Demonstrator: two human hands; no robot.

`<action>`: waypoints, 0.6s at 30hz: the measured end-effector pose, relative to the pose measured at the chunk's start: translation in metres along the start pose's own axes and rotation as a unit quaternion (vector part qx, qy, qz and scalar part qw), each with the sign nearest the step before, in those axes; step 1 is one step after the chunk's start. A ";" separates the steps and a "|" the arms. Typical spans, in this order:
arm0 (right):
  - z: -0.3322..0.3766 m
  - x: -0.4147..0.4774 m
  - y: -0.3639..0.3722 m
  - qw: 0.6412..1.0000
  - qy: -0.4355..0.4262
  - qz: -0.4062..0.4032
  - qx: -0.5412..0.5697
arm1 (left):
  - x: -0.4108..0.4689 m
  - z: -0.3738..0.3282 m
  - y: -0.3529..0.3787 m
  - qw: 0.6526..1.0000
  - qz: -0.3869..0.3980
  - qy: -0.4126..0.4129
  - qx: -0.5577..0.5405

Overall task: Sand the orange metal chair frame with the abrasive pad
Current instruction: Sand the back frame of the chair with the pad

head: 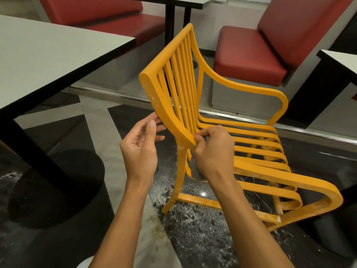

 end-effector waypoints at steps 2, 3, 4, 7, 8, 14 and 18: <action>0.025 0.005 0.005 0.999 -0.016 -0.012 0.034 | -0.001 -0.001 0.000 1.000 -0.002 0.002 0.004; 0.038 0.007 0.008 0.998 -0.028 -0.024 0.058 | -0.001 -0.002 0.000 1.000 -0.001 0.004 0.007; 0.048 0.009 0.009 0.995 -0.041 -0.038 0.086 | -0.001 -0.002 0.001 1.000 0.002 0.006 0.009; 0.059 0.008 0.011 0.983 -0.091 -0.077 0.138 | -0.001 -0.002 0.001 1.000 0.013 0.011 0.015; 0.055 0.005 0.011 0.981 -0.103 -0.082 0.139 | -0.002 -0.002 0.001 1.000 0.015 0.011 0.017; -0.020 -0.021 0.003 0.996 -0.047 -0.061 0.033 | -0.005 0.004 0.001 1.000 0.008 -0.010 0.010; -0.059 -0.031 -0.019 0.998 0.011 -0.056 -0.041 | -0.016 0.011 0.003 0.999 0.011 -0.040 0.014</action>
Point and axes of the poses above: each hand's wrist, its own x-axis towards the middle knuckle, its own y-axis out of the palm, z = x × y, the point moved 5 cm from there along x, towards the middle knuckle
